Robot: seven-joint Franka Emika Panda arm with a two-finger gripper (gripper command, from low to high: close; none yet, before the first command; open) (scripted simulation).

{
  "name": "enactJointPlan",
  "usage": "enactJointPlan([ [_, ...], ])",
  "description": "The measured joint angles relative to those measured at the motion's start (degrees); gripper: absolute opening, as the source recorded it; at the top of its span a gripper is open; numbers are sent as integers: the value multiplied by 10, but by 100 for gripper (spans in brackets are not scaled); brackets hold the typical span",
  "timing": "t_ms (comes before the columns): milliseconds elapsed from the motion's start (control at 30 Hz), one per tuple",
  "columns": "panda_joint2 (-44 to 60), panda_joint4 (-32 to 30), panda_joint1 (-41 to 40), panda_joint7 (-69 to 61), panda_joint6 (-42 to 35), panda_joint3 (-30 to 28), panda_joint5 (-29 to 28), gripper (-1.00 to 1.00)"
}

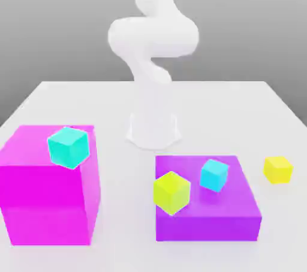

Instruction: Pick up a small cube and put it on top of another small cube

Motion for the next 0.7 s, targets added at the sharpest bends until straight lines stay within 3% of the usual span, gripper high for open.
enactJointPlan([
  [700,221,-105,221,-485,120,20,-90,0],
])
